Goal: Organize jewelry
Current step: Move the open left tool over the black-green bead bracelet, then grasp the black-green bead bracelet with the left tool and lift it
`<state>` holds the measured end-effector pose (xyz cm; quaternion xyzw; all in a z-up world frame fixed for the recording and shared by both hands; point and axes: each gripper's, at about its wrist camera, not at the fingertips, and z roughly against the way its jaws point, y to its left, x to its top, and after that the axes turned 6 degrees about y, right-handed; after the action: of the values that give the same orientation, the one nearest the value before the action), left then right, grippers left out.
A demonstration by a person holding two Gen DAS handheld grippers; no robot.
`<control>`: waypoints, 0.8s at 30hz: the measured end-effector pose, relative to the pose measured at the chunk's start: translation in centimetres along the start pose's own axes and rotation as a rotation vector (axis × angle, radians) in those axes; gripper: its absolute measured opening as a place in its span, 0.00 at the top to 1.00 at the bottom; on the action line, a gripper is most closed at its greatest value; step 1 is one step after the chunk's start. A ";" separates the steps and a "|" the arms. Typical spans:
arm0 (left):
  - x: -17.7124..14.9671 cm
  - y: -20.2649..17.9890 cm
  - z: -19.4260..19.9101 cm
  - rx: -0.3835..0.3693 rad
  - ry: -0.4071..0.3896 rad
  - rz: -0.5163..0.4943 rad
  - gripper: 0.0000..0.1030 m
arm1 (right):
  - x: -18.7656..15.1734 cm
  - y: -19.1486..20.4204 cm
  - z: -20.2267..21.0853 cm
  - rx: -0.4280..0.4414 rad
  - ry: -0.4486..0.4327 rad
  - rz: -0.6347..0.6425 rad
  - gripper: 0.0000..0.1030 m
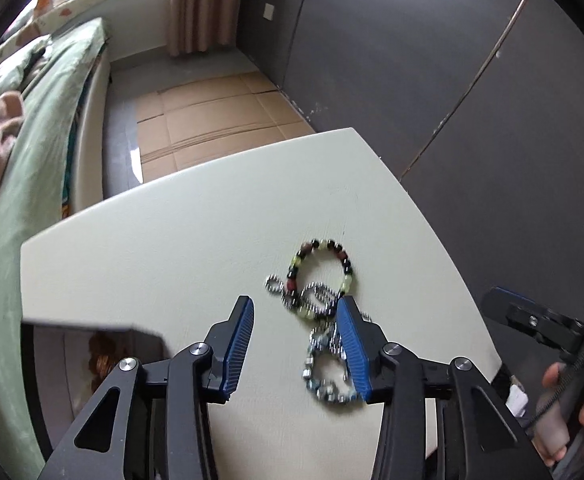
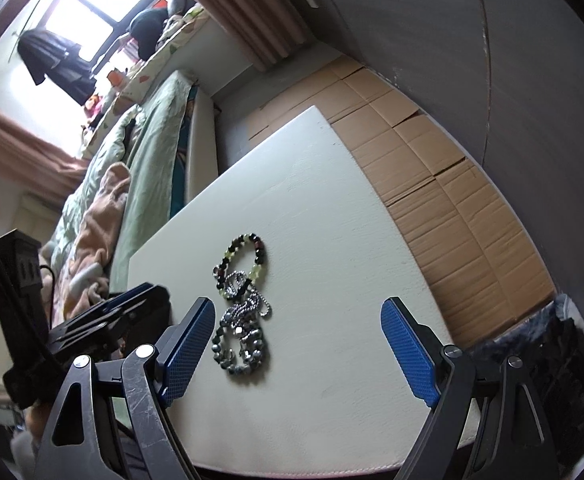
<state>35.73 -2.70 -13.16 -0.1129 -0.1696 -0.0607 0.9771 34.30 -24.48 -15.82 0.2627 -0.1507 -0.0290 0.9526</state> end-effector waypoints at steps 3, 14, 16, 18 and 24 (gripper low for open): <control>1.1 -0.6 -1.3 0.003 0.023 -0.019 0.62 | 0.2 -0.6 -0.1 0.024 -0.002 -0.028 0.16; 2.3 -1.2 -6.0 0.037 0.092 -0.054 0.69 | 0.7 -1.6 -2.0 -0.034 0.035 -0.069 0.26; 2.3 -1.3 -6.8 0.029 0.117 -0.063 0.70 | 0.7 -1.4 -2.1 -0.034 0.038 -0.063 0.26; 2.2 -1.5 -6.8 0.055 0.110 -0.082 0.74 | 0.7 -1.2 -2.3 -0.037 0.041 -0.056 0.26; 1.9 -1.1 -6.4 0.058 0.118 -0.073 0.92 | 0.6 -0.5 -3.0 -0.034 0.066 -0.034 0.26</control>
<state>39.38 -5.48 -18.14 -0.0743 -0.1173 -0.0980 0.9855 35.74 -23.55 -18.36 0.2497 -0.1141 -0.0389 0.9608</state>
